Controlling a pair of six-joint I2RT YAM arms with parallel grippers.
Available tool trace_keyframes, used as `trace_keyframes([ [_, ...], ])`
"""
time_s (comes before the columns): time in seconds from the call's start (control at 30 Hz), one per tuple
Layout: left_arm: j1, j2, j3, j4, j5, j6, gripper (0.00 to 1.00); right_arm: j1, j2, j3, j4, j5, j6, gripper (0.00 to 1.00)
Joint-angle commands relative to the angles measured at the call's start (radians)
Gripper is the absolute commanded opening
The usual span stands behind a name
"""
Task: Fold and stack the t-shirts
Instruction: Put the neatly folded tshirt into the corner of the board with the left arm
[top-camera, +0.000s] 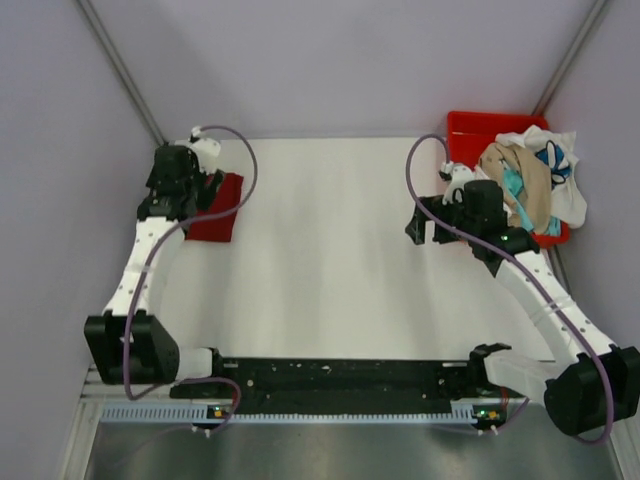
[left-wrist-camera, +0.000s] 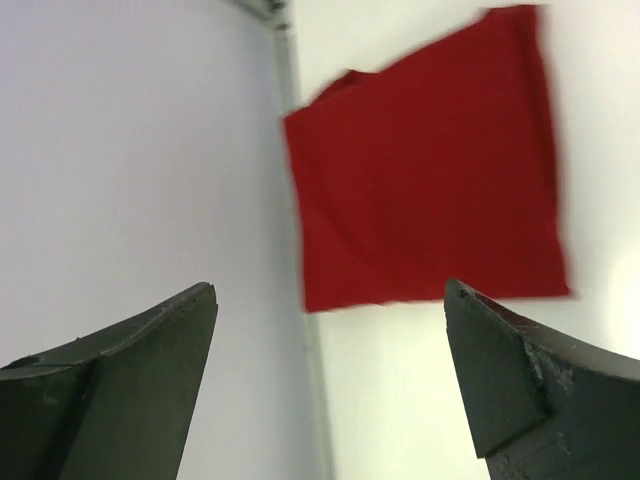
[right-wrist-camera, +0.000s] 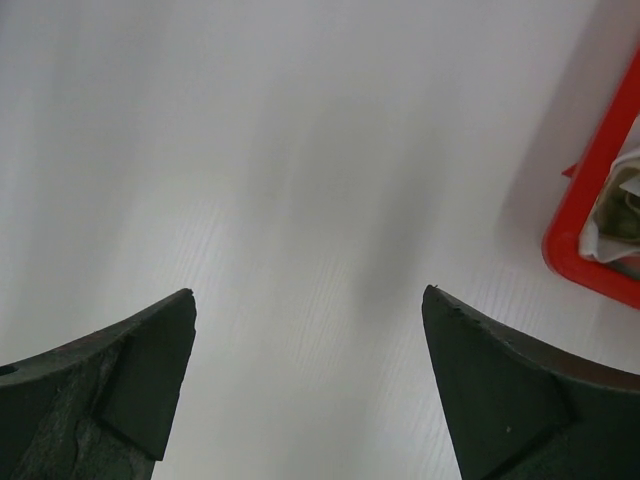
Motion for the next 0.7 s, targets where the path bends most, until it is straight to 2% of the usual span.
trace_keyframes([
  [0.0, -0.028, -0.206, -0.285, -0.004, 0.271, -0.133, 0.99, 0.005, -0.059, -0.084, 0.06, 0.048, -0.045, 0.93],
  [0.13, -0.069, -0.397, -0.541, 0.158, 0.448, -0.181, 0.99, 0.007, -0.079, -0.184, 0.146, 0.083, -0.024, 0.93],
  [0.23, -0.069, -0.505, -0.658, 0.211, 0.555, -0.182, 0.99, 0.005, -0.103, -0.247, 0.195, 0.128, -0.013, 0.93],
  [0.33, -0.069, -0.562, -0.752, 0.29, 0.528, -0.217, 0.99, 0.005, -0.146, -0.323, 0.255, 0.166, -0.004, 0.93],
  [0.47, -0.069, -0.582, -0.916, 0.465, 0.456, -0.339, 0.99, 0.005, -0.226, -0.448, 0.348, 0.27, 0.01, 0.93],
  [0.67, -0.069, -0.598, -0.984, 0.516, 0.427, -0.34, 0.99, 0.007, -0.281, -0.551, 0.436, 0.35, 0.03, 0.93],
])
